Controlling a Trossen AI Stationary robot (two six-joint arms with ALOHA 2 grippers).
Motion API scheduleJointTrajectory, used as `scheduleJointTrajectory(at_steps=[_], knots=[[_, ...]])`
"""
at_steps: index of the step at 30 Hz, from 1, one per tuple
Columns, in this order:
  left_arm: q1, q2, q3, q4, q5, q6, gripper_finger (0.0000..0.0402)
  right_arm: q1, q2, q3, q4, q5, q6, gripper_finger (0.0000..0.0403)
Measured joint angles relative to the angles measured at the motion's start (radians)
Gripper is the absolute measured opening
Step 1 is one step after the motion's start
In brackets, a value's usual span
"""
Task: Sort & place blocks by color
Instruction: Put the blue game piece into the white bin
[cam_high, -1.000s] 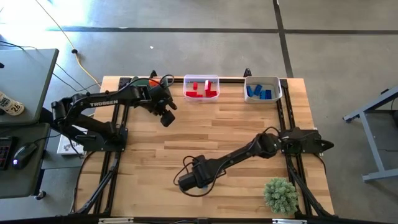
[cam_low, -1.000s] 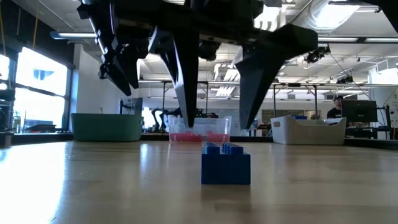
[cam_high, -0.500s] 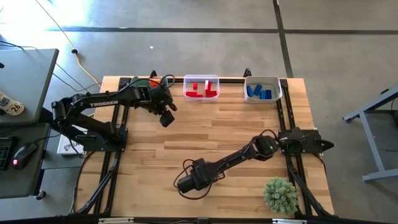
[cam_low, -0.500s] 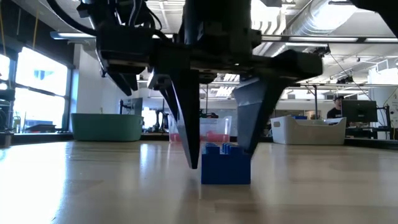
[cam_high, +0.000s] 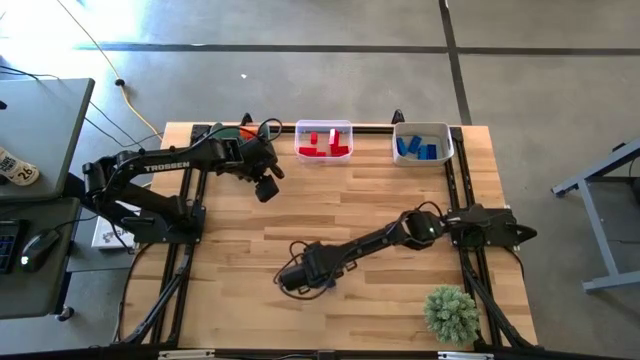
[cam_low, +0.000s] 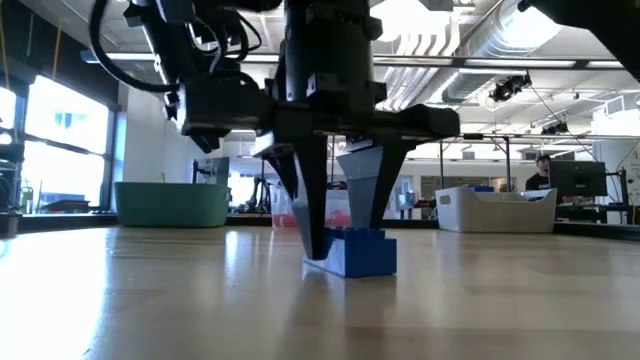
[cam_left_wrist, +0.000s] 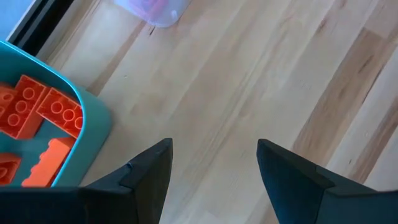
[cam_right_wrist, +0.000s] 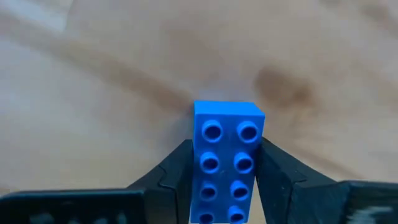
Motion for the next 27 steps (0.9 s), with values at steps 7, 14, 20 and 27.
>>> scheduleJointTrajectory(at_steps=[7,14,20,27], knots=[[0.000,0.000,0.000,0.002,0.000,0.025,0.0223,-0.064,-0.041,0.000,-0.088,0.043,-0.098,0.0112],[0.000,0.000,0.000,0.001,0.004,0.052,0.0223,-0.120,-0.109,0.000,-0.190,0.181,-0.198,0.0112],[0.000,0.000,0.000,0.000,0.004,0.052,0.0223,-0.182,-0.161,0.000,-0.234,0.328,-0.351,0.0112],[0.000,0.000,0.000,0.002,0.004,0.052,0.0223,-0.282,-0.184,-0.001,-0.235,0.444,-0.607,0.0112]])
